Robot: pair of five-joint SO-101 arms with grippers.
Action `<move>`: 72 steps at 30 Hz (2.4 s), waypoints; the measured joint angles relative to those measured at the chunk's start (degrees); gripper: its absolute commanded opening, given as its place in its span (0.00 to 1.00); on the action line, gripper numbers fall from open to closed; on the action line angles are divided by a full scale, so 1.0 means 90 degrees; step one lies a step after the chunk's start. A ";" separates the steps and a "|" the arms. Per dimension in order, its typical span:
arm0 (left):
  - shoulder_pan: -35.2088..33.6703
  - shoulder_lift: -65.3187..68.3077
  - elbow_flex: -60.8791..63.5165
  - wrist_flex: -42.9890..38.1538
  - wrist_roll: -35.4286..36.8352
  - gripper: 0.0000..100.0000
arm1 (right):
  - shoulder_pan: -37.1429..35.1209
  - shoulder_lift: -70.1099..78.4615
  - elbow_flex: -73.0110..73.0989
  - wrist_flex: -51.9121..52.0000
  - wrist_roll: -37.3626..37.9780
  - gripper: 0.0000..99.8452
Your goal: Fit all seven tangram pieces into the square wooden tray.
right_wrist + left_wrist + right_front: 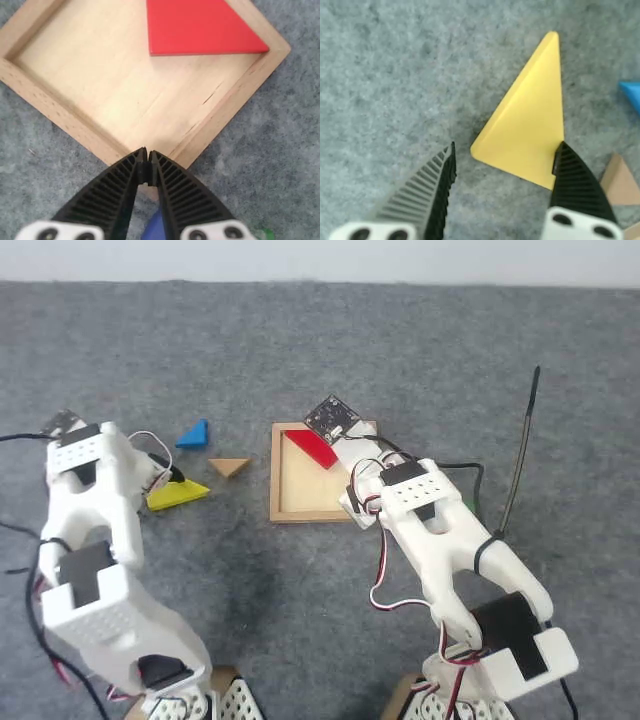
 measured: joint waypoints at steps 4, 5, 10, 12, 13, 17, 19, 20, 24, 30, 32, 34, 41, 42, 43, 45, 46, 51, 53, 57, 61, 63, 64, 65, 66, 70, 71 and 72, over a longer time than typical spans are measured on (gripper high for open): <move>0.0000 0.0000 0.0000 0.0000 0.0000 0.29 | 0.0000 0.0000 0.0000 0.0000 0.0000 0.01; 0.0000 0.0000 0.0000 0.0000 0.0000 0.29 | 0.0000 0.0000 0.0000 0.0000 0.0000 0.01; 0.0010 0.0000 0.0000 0.0000 0.0000 0.23 | 0.0000 0.0000 0.0000 0.0000 0.0000 0.01; 0.0039 -0.0049 0.0000 0.0000 0.0000 0.21 | 0.0000 0.0000 0.0000 0.0000 0.0000 0.01; 0.0049 -0.0068 0.0000 0.0000 -0.0020 0.20 | 0.0000 0.0000 0.0000 0.0000 0.0000 0.01; 0.0049 -0.0078 -0.0010 0.0000 -0.0029 0.20 | 0.0000 0.0000 0.0000 0.0000 0.0000 0.01; 0.0049 -0.0078 -0.0010 0.0000 -0.0029 0.20 | 0.0000 0.0000 0.0000 0.0000 0.0000 0.01; 0.0049 -0.0088 -0.0010 0.0000 -0.0029 0.20 | 0.0000 0.0000 0.0000 0.0000 0.0000 0.01; 0.0049 -0.0088 -0.0010 0.0000 -0.0049 0.20 | 0.0000 0.0000 0.0000 0.0000 0.0000 0.01; -0.0020 -0.0088 -0.0020 0.0459 -0.0244 0.35 | 0.0000 0.0000 0.0000 0.0000 0.0000 0.01; -0.0010 -0.0020 -0.0010 0.0625 -0.0283 0.35 | 0.0000 0.0000 0.0000 0.0000 0.0000 0.01; -0.0010 -0.0010 0.0049 0.0654 -0.0274 0.35 | 0.0000 0.0000 0.0000 0.0000 0.0000 0.01; 0.0029 0.0000 0.0068 0.0440 0.0107 0.35 | 0.0000 0.0000 0.0000 0.0000 0.0000 0.01; 0.0039 0.0020 0.0078 0.0352 0.0186 0.35 | 0.0000 0.0000 0.0000 0.0000 0.0000 0.01; 0.0020 0.0039 0.0098 0.0332 0.0283 0.35 | 0.0000 0.0000 0.0000 0.0000 0.0000 0.01; 0.0010 0.0088 0.0088 0.0186 0.0479 0.35 | 0.0000 0.0000 0.0000 0.0000 0.0000 0.01; 0.0010 0.0088 0.0098 0.0137 0.0557 0.35 | 0.0000 0.0000 0.0000 0.0000 0.0000 0.01; -0.0205 0.0088 0.0098 0.0098 0.0645 0.35 | 0.0000 0.0000 0.0000 0.0000 0.0000 0.01; -0.0332 0.0088 0.0098 0.0088 0.0645 0.35 | 0.0000 0.0000 0.0000 0.0000 0.0000 0.01; -0.0449 0.0088 0.0098 -0.0010 0.0645 0.35 | 0.0000 0.0000 0.0000 0.0000 0.0000 0.01; -0.0469 0.0088 0.0098 -0.0010 0.0645 0.35 | 0.0000 0.0000 0.0000 0.0000 0.0000 0.01; -0.0469 0.0088 0.0098 -0.0010 0.0645 0.35 | 0.0000 0.0000 0.0000 0.0000 0.0000 0.01; -0.0469 0.0088 0.0098 -0.0010 0.0645 0.35 | 0.0000 0.0000 0.0000 0.0000 0.0000 0.01; -0.0469 0.0088 0.0098 -0.0010 0.0645 0.34 | 0.0000 0.0000 0.0000 0.0000 0.0000 0.01; -0.0469 0.0088 0.0098 -0.0010 0.0645 0.32 | 0.0000 0.0000 0.0000 0.0000 0.0000 0.01; -0.0469 0.0176 0.0049 -0.0020 0.0645 0.29 | 0.0000 0.0000 0.0000 0.0000 0.0000 0.01; -0.0469 0.0244 -0.0020 0.0000 0.0664 0.29 | 0.0000 0.0000 0.0000 0.0000 0.0000 0.01; -0.0469 0.0322 -0.0127 0.0059 0.0664 0.29 | 0.0000 0.0000 0.0000 0.0000 0.0000 0.01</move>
